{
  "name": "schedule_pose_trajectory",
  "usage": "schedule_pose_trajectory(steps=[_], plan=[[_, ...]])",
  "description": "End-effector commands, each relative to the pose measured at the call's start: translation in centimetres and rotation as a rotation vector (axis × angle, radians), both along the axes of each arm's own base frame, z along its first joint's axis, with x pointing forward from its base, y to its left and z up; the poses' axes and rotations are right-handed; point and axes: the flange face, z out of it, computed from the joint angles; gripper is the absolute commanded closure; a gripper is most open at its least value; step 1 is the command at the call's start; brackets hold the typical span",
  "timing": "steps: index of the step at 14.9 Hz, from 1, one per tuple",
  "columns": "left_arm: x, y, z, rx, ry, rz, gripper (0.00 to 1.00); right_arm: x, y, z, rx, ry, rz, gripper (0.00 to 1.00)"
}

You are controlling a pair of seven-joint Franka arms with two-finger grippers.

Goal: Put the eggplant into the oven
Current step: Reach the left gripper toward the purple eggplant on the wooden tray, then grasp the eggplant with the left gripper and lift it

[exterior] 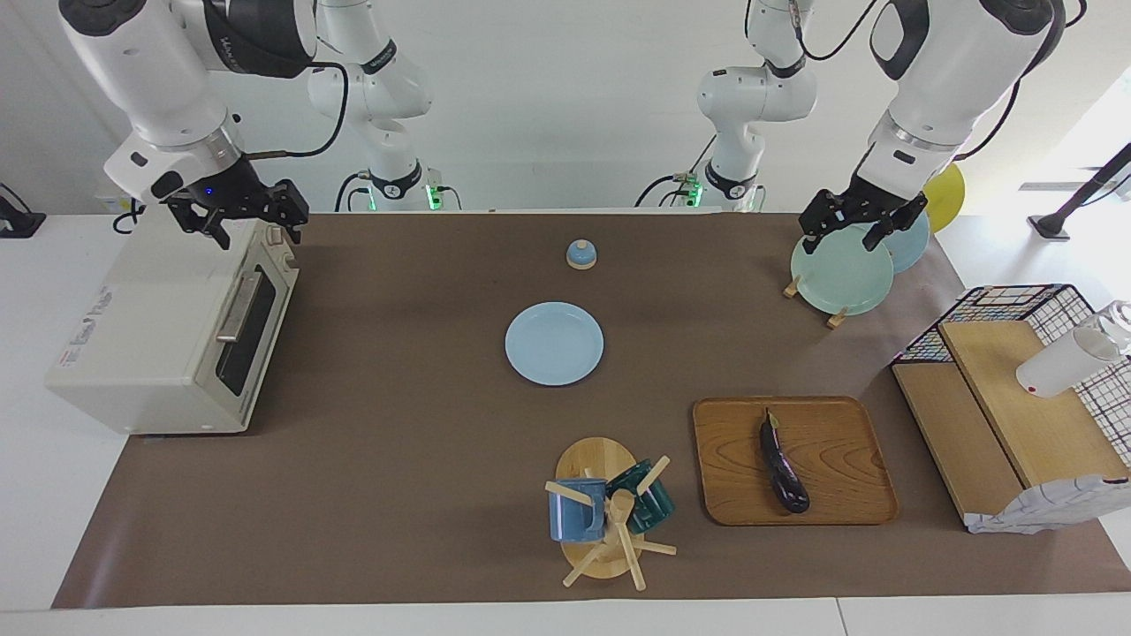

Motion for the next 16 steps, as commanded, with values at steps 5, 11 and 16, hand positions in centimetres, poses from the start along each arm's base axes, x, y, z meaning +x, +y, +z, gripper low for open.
schedule_pose_trajectory(steps=[5, 11, 16], plan=[[2.7, -0.7, -3.5, 0.005, -0.045, -0.009, 0.00, -0.2, -0.6, 0.1, 0.020, -0.004, -0.029, 0.00], [10.2, -1.9, -14.7, -0.004, -0.055, -0.050, 0.00, -0.8, -2.0, -2.0, 0.021, -0.066, -0.021, 0.62], [14.6, -3.2, -24.6, -0.003, -0.091, -0.092, 0.00, -1.7, -4.3, -4.7, 0.005, -0.101, -0.050, 1.00]])
